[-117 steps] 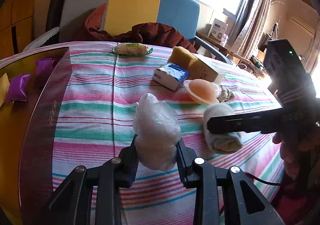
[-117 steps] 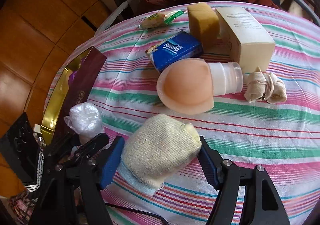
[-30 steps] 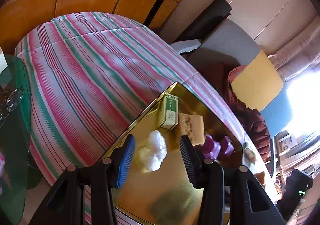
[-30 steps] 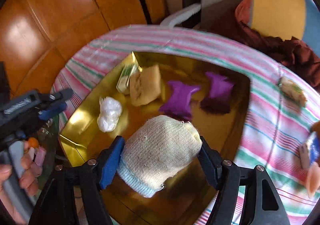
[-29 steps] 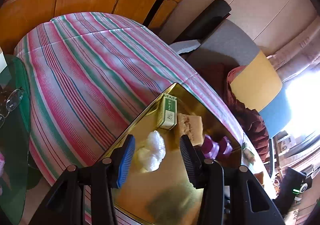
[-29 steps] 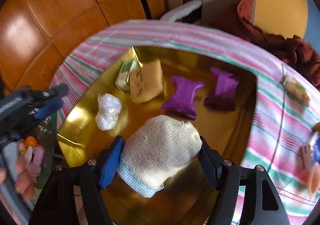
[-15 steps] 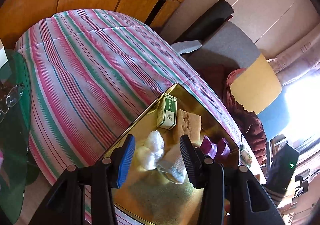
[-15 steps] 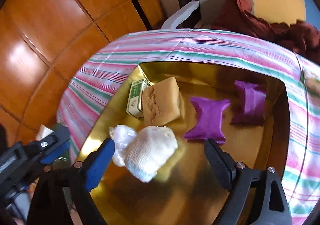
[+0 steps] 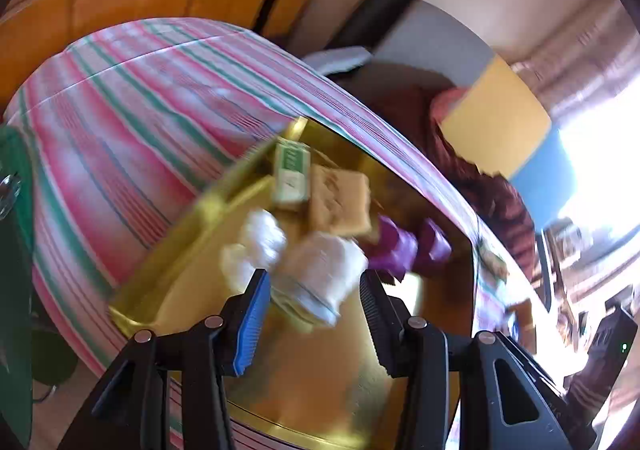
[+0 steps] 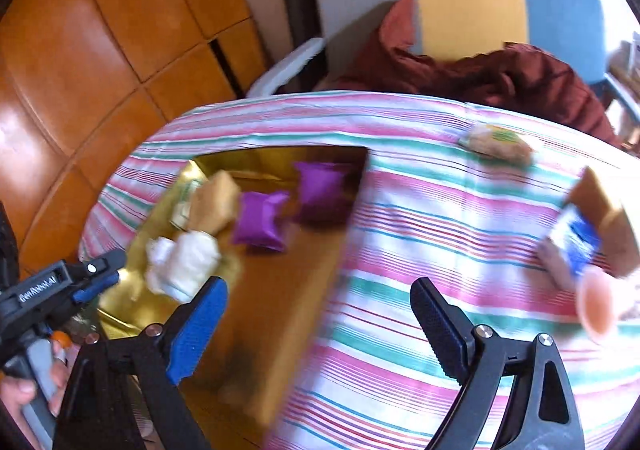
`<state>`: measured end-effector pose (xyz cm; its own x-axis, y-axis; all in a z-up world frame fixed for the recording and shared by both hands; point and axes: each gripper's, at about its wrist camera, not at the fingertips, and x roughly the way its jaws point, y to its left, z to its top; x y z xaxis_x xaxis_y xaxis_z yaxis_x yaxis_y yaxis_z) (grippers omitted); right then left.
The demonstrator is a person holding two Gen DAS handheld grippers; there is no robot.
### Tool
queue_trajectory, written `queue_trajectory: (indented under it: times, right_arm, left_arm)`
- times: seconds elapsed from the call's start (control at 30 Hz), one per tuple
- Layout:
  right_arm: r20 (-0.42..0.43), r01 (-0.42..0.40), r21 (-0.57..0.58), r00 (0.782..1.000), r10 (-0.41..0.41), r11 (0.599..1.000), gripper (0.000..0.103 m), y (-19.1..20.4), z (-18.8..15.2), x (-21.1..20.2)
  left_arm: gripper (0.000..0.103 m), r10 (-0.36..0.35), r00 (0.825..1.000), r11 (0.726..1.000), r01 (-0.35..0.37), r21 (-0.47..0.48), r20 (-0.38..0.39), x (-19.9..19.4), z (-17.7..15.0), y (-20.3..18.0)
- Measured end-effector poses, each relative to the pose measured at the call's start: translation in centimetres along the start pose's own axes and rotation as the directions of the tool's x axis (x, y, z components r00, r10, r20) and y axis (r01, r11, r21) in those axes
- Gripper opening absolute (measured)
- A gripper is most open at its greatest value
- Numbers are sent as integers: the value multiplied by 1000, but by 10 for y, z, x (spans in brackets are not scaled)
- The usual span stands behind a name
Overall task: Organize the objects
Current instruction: 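Lower the white knit sock into the gold tray and open the right tool, then grasp the white knotted strap with the right tool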
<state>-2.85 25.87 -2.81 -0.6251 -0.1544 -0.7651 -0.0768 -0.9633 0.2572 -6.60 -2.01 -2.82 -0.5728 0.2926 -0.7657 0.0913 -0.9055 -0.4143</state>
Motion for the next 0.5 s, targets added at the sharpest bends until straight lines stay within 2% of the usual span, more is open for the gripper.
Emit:
queue_trajectory:
  times: [0.23, 0.37, 0.5]
  right_arm:
    - [-62, 94, 9, 994, -93, 996, 94, -66, -32, -17]
    - [-100, 161, 33, 982, -157, 986, 94, -111, -50, -28]
    - [-124, 263, 63, 959, -254, 963, 94, -166, -58, -48]
  left_arm:
    - [47, -36, 999, 984, 42, 172, -38, 2, -32, -47]
    - [47, -64, 996, 957, 79, 278, -61, 2, -53, -75]
    - [47, -89, 992, 920, 117, 374, -92, 2, -78, -100]
